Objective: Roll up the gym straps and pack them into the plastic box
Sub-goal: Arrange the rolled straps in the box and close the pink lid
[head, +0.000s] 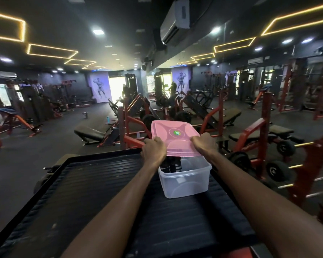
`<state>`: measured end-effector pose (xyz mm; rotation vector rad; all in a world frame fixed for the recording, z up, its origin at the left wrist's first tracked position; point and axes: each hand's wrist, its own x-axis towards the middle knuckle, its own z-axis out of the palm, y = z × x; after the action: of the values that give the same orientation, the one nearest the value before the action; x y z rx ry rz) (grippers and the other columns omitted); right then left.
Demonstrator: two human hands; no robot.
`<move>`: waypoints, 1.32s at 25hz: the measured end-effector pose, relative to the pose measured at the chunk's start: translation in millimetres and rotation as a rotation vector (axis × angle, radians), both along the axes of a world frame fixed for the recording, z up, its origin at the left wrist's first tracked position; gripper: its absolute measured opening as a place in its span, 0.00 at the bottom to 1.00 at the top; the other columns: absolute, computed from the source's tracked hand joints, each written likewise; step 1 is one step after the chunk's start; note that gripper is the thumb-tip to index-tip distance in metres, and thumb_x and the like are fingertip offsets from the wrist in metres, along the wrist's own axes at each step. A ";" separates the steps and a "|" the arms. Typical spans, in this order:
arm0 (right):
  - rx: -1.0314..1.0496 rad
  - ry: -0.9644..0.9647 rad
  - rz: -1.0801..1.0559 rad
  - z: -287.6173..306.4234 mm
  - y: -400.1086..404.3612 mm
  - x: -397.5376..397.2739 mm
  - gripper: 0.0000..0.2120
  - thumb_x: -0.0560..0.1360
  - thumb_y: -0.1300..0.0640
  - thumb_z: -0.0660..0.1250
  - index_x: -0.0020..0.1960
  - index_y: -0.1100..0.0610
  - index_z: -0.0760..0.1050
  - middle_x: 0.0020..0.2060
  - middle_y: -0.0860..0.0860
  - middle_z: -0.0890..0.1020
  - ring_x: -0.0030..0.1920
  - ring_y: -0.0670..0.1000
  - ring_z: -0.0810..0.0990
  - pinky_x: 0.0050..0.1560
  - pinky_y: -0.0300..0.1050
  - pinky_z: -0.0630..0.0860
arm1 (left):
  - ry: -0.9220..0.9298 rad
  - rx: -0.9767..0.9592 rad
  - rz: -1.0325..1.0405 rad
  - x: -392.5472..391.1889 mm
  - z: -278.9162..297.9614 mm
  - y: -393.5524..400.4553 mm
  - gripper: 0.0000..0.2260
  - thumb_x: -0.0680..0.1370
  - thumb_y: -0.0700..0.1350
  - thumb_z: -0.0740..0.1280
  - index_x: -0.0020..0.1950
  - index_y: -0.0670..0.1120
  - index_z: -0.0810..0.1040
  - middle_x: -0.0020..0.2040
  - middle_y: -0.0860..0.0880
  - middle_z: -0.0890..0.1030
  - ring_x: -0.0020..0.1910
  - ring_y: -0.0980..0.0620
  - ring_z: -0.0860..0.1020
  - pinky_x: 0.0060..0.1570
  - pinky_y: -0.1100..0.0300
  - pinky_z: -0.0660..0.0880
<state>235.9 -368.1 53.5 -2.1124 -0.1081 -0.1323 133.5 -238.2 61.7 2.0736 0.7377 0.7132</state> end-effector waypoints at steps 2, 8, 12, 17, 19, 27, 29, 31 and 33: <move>-0.084 -0.002 -0.003 -6.4 -5.9 3.7 0.22 0.76 0.51 0.61 0.64 0.63 0.75 0.62 0.63 0.79 0.63 0.65 0.76 0.61 0.52 0.72 | 0.095 0.048 -0.007 1.3 -17.9 1.4 0.24 0.83 0.53 0.50 0.63 0.37 0.74 0.60 0.37 0.79 0.58 0.37 0.78 0.56 0.50 0.72; -0.322 -0.055 0.042 -33.2 -6.0 6.2 0.23 0.81 0.48 0.56 0.67 0.63 0.71 0.67 0.66 0.72 0.68 0.66 0.70 0.66 0.55 0.67 | 0.305 0.195 0.013 -3.6 -42.3 5.8 0.18 0.80 0.46 0.54 0.61 0.38 0.77 0.62 0.38 0.79 0.60 0.37 0.76 0.56 0.48 0.72; -0.381 -0.073 0.046 -38.5 -2.4 10.1 0.24 0.80 0.48 0.57 0.69 0.62 0.70 0.68 0.66 0.69 0.70 0.66 0.67 0.69 0.57 0.65 | 0.347 0.273 0.023 -2.6 -43.9 8.3 0.18 0.79 0.46 0.56 0.61 0.38 0.77 0.61 0.39 0.79 0.60 0.37 0.76 0.55 0.47 0.73; -0.373 -0.036 0.043 -44.2 -5.5 11.8 0.23 0.78 0.51 0.59 0.68 0.63 0.72 0.68 0.65 0.68 0.68 0.67 0.67 0.68 0.57 0.66 | 0.398 0.326 -0.032 -3.0 -42.5 5.9 0.17 0.78 0.46 0.58 0.61 0.38 0.76 0.62 0.39 0.78 0.60 0.37 0.76 0.55 0.48 0.73; -0.352 -0.016 0.040 -46.0 -7.7 11.4 0.23 0.77 0.52 0.58 0.68 0.63 0.72 0.67 0.66 0.69 0.68 0.67 0.69 0.68 0.57 0.67 | 0.422 0.337 -0.060 -4.1 -41.4 4.7 0.18 0.77 0.46 0.57 0.61 0.38 0.76 0.62 0.38 0.77 0.60 0.37 0.76 0.56 0.48 0.73; -0.402 0.012 0.082 -40.7 -11.2 10.8 0.24 0.79 0.52 0.56 0.71 0.62 0.69 0.70 0.67 0.67 0.69 0.69 0.68 0.69 0.58 0.66 | 0.471 0.348 -0.127 -0.7 -39.6 7.5 0.17 0.76 0.45 0.58 0.59 0.37 0.76 0.61 0.36 0.77 0.59 0.35 0.76 0.56 0.46 0.73; -0.423 0.009 0.115 -40.3 -12.6 12.1 0.24 0.80 0.52 0.55 0.72 0.62 0.67 0.70 0.67 0.66 0.68 0.69 0.69 0.69 0.57 0.66 | 0.476 0.358 -0.151 1.5 -39.1 8.5 0.17 0.76 0.44 0.58 0.58 0.36 0.76 0.61 0.34 0.78 0.58 0.34 0.77 0.56 0.47 0.74; -0.442 0.012 0.144 -38.9 -14.7 13.5 0.24 0.80 0.52 0.54 0.72 0.63 0.66 0.70 0.68 0.66 0.67 0.69 0.70 0.69 0.56 0.67 | 0.496 0.395 -0.163 3.4 -37.5 8.4 0.16 0.77 0.43 0.58 0.59 0.35 0.76 0.61 0.34 0.77 0.58 0.35 0.77 0.56 0.49 0.74; -0.468 0.023 0.165 -37.2 -17.2 13.2 0.25 0.80 0.52 0.54 0.73 0.63 0.66 0.70 0.68 0.67 0.67 0.68 0.70 0.68 0.56 0.67 | 0.523 0.441 -0.160 5.8 -35.0 6.9 0.15 0.79 0.42 0.58 0.61 0.35 0.75 0.63 0.35 0.76 0.59 0.38 0.76 0.57 0.50 0.73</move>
<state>249.1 -385.3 16.3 -2.5579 -0.3253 0.0204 139.2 -231.4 26.7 2.7396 0.7250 0.2482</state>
